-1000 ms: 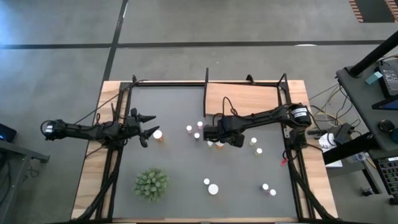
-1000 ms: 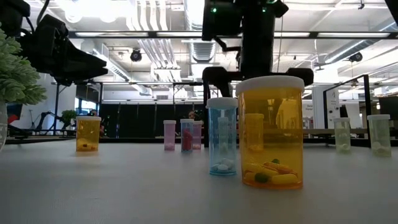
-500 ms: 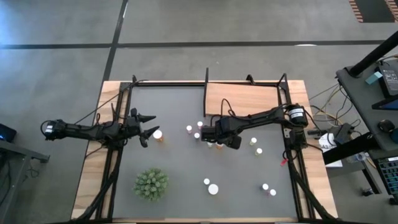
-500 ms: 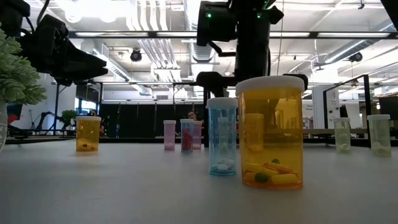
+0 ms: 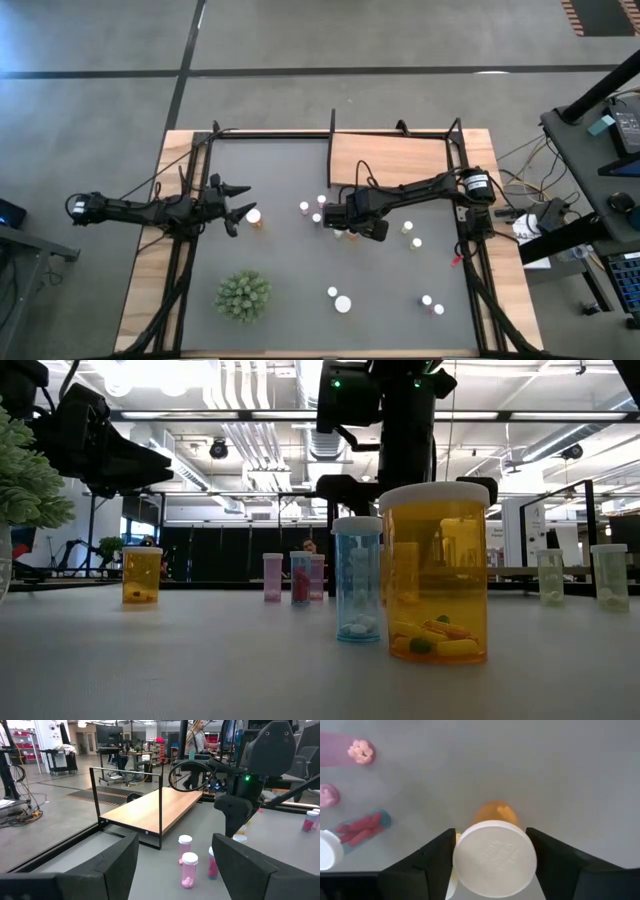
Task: Pick and place medicine bottles onto shelf by color
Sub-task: Put the top right orange pill bottle on the shelf
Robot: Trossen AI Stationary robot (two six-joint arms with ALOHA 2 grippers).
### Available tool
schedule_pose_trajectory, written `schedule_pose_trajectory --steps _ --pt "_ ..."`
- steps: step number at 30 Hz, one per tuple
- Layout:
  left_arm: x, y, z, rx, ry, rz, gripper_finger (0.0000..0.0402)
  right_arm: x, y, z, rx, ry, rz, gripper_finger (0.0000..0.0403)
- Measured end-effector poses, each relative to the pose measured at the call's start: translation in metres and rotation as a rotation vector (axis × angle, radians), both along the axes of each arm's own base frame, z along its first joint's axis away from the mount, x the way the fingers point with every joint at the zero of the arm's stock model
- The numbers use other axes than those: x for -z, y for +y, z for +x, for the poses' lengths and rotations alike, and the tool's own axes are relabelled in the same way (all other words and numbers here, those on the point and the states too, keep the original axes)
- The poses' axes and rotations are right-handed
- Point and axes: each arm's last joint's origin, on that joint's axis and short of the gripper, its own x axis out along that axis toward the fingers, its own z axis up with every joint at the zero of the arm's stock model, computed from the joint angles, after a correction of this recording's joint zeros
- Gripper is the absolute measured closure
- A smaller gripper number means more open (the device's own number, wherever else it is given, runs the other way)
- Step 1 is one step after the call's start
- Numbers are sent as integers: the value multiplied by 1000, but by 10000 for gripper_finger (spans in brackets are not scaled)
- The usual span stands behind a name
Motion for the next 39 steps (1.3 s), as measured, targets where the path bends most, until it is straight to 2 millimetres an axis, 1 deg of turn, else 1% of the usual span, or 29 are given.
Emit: schedule_pose_trajectory --steps 6,13,17,20,24,29,31,34,39 --pt "0 0 0 0 0 0 164 0 0 0 -1 0 0 190" --pt "0 0 0 0 0 0 164 0 -1 0 7 2 -2 192" --pt "0 0 0 0 0 0 164 -3 -8 -2 18 9 -4 192" --pt "0 0 0 0 0 0 164 -14 -22 -4 20 30 -10 192" --pt "0 0 0 0 0 0 164 -36 -43 -10 -4 38 -37 193" --pt "0 0 0 0 1 0 164 -66 -69 -17 -126 49 -151 193" --pt "0 0 0 0 1 0 164 -75 -78 -20 -177 72 -203 193" --pt "0 0 0 0 0 0 164 -81 -93 -23 -255 113 -263 193" --pt "0 0 0 0 0 0 164 -83 -119 -30 -467 170 -283 193"
